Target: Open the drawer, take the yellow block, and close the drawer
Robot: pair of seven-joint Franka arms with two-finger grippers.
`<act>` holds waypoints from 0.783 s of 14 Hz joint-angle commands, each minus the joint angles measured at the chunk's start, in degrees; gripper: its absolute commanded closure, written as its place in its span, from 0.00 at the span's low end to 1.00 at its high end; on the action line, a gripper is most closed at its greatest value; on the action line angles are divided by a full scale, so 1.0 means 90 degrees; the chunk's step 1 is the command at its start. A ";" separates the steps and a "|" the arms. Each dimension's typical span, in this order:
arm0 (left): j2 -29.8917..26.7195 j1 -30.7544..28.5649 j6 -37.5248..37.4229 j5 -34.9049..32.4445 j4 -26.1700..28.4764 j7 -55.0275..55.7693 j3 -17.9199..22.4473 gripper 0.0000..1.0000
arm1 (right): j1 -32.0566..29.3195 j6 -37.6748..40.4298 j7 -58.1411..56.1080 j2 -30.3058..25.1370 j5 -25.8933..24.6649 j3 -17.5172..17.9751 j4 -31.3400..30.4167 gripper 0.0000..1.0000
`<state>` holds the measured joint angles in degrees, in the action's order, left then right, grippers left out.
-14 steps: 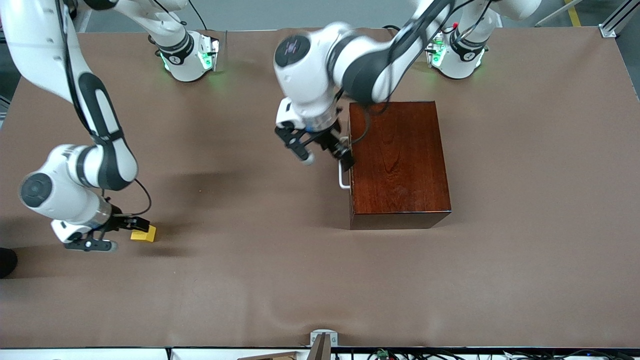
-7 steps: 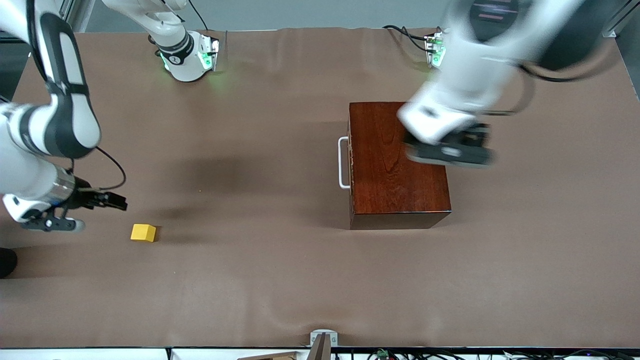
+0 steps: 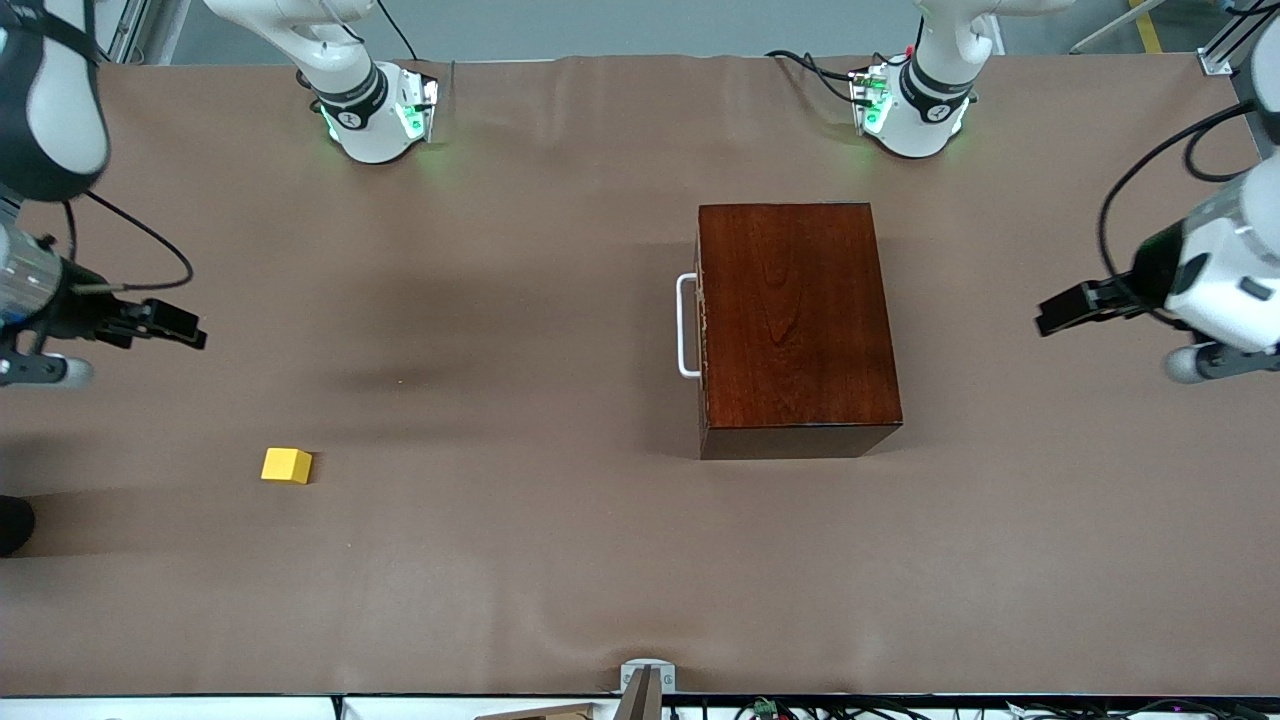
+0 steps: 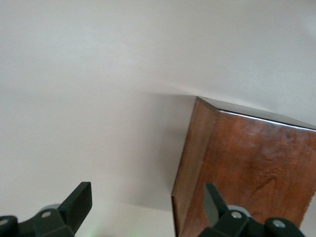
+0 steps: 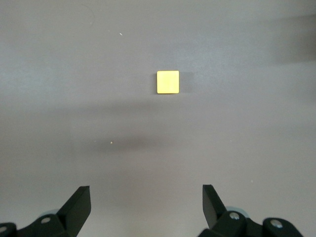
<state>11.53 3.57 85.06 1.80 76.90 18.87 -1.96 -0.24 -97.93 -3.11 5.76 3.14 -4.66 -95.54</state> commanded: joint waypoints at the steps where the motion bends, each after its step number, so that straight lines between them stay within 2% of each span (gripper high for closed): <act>1: -0.1200 -0.0005 0.0723 0.0160 0.1645 -0.0191 0.0081 0.00 | -0.0051 0.0616 0.0072 0.0082 -0.0115 0.0088 0.0711 0.00; 3: -0.1612 -0.0083 0.1056 0.0249 0.2234 -0.0920 0.0090 0.00 | -0.0032 0.0832 0.0092 0.0131 -0.0095 0.0088 0.1122 0.00; 5: -0.1623 -0.0113 0.1106 0.0249 0.2256 -0.1607 0.0110 0.00 | -0.0012 0.0862 0.0102 0.0121 -0.0086 0.0136 0.1221 0.00; 7: -0.1613 -0.0103 0.1155 0.0220 0.2256 -0.1618 0.0120 0.00 | 0.0008 0.0929 0.0092 0.0024 -0.0066 0.0146 0.1270 0.00; 9: -0.1603 -0.0094 0.1165 0.0161 0.2237 -0.1609 0.0110 0.00 | 0.0008 0.1435 0.0092 -0.0297 -0.0066 0.0175 0.1251 0.00; 11: -0.1564 -0.0084 0.1145 0.0132 0.2130 -0.1628 0.0091 0.00 | -0.0041 0.1584 0.0092 -0.0668 -0.0085 0.0244 0.0988 0.00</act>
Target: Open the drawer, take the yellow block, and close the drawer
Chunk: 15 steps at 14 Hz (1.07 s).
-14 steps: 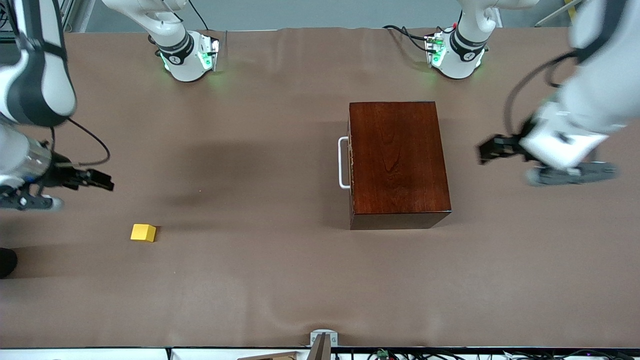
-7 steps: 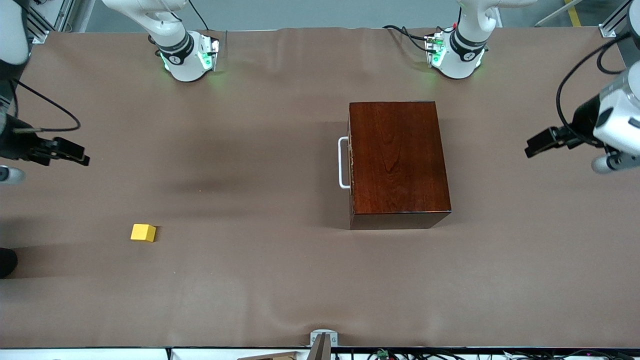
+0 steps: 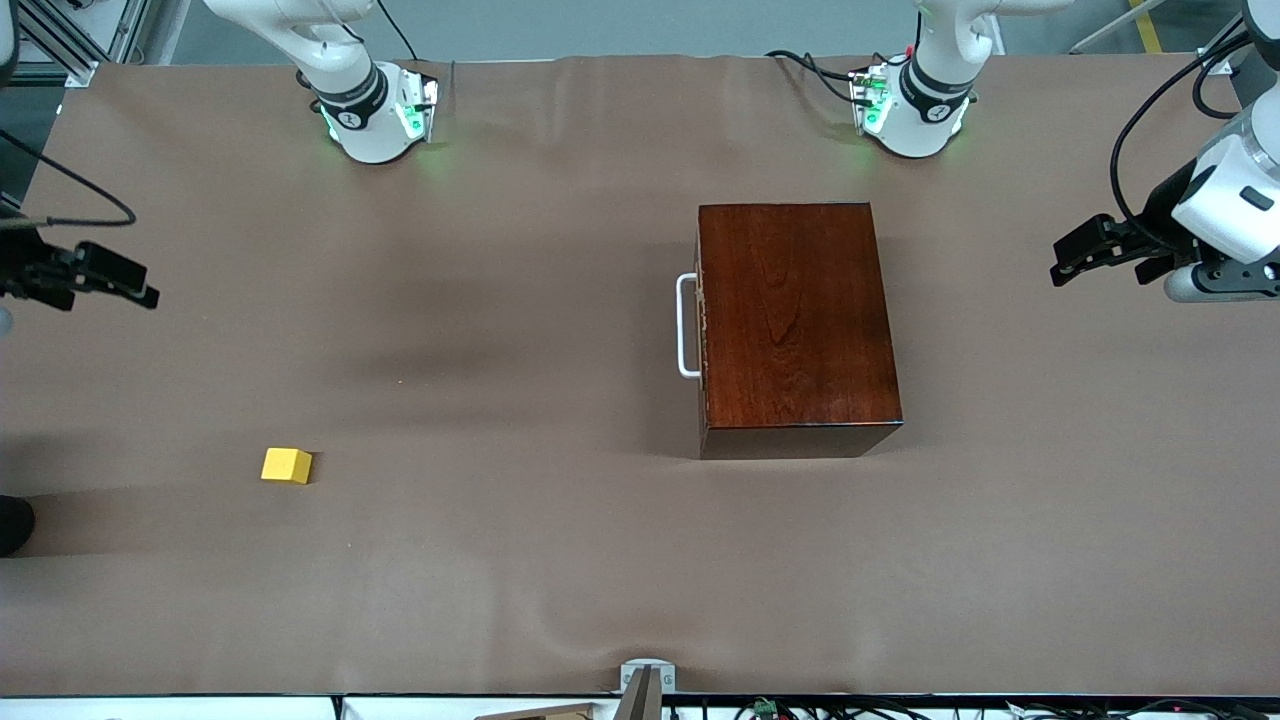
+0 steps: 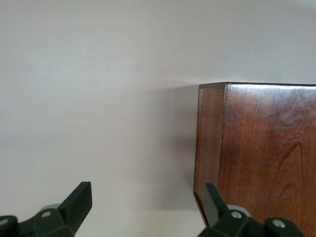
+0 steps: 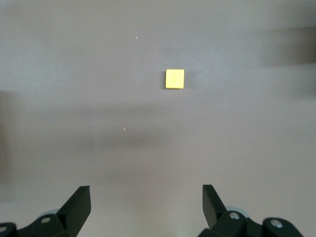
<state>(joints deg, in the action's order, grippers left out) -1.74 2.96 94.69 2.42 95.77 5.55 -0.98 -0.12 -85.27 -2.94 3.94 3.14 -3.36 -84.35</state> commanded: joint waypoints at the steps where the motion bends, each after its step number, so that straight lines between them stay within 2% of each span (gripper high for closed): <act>1: -0.0090 -0.0017 0.0065 0.0053 0.0023 -0.0167 -0.0027 0.00 | -0.0064 0.0178 0.0063 -0.0613 -0.0095 0.0100 -0.0392 0.00; 15: -0.0080 -0.0027 0.0007 -0.0034 -0.0055 -0.0148 0.0002 0.00 | -0.0045 0.0285 0.0015 -0.0692 -0.0339 0.0061 -0.0462 0.00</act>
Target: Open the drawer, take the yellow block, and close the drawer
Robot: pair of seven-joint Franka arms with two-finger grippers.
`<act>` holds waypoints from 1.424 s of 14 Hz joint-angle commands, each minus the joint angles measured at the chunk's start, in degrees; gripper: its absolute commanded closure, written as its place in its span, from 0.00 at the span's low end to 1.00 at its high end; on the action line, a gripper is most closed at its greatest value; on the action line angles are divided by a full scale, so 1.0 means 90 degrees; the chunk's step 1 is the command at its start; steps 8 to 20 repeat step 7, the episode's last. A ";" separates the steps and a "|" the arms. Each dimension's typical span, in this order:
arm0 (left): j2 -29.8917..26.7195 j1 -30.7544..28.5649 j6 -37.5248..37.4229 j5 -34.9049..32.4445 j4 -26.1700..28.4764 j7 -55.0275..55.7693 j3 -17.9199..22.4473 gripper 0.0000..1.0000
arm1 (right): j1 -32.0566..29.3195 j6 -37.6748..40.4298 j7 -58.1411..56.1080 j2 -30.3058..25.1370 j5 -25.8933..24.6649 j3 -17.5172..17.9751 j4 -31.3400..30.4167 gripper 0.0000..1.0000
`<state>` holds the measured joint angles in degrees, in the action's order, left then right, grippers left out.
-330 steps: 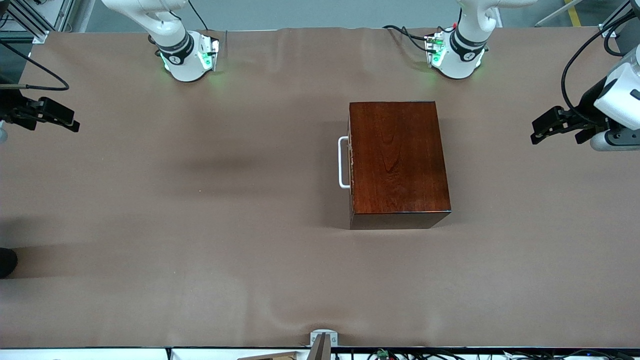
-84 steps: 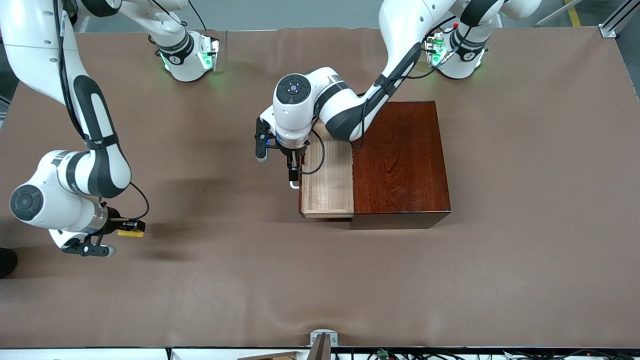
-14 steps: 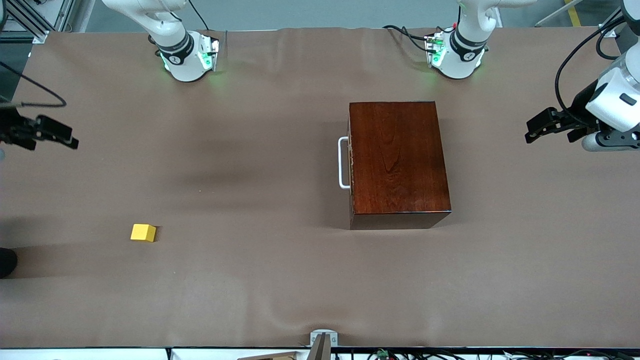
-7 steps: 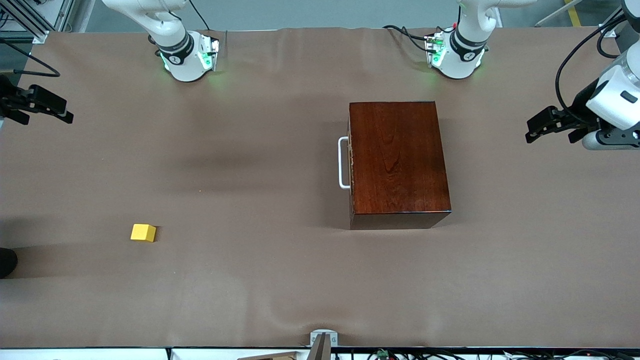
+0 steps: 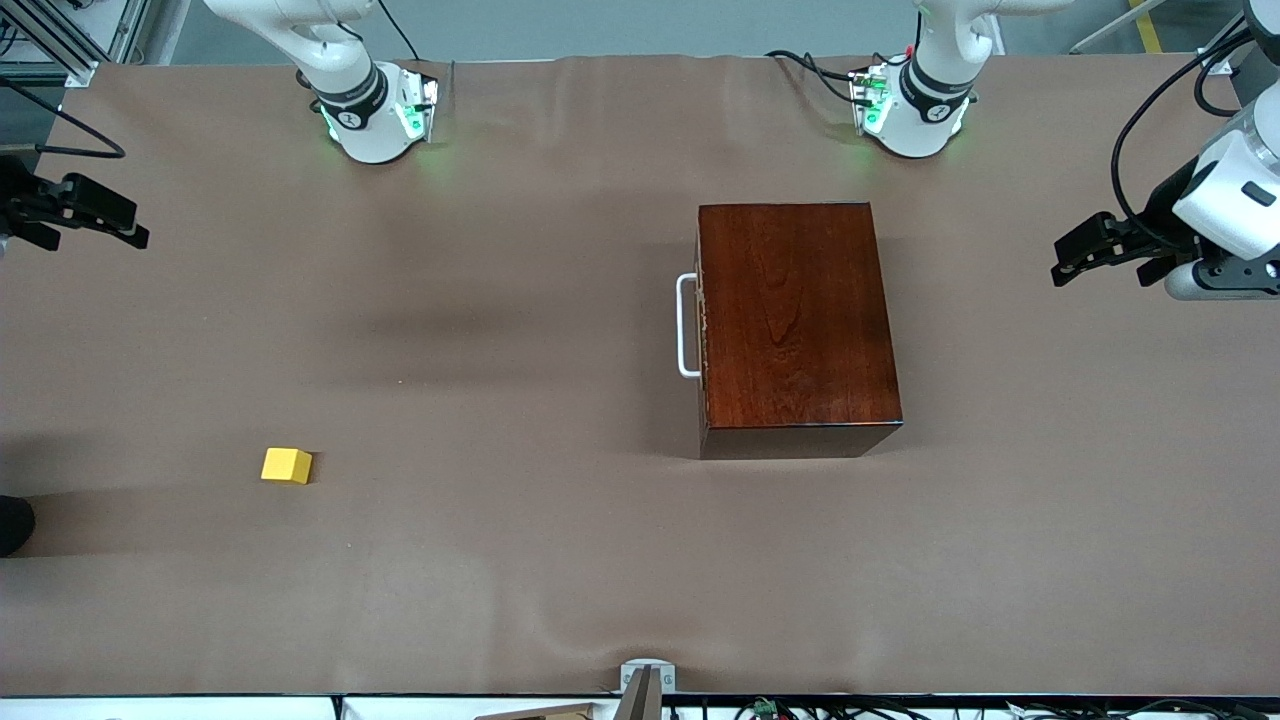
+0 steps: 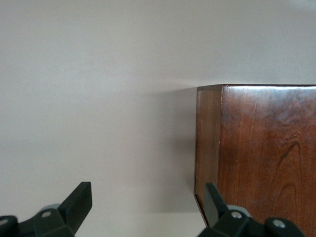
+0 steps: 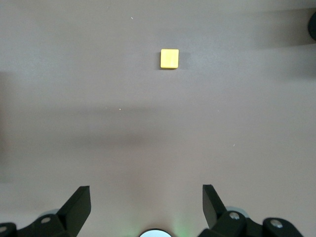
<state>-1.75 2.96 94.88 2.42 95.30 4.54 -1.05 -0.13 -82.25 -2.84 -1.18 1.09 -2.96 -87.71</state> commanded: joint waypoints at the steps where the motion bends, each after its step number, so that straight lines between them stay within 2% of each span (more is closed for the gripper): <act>1: -0.0079 -0.0016 -0.0015 -0.0141 -0.0012 -0.0036 0.0000 0.00 | -0.0035 -0.0041 0.0003 -0.0123 -0.0112 0.0016 -0.0098 0.00; 20: -0.0079 -0.0016 -0.0015 -0.0191 -0.0051 0.0091 -0.0030 0.00 | -0.0006 -0.0022 0.0003 -0.0132 -0.0112 0.0026 -0.0107 0.00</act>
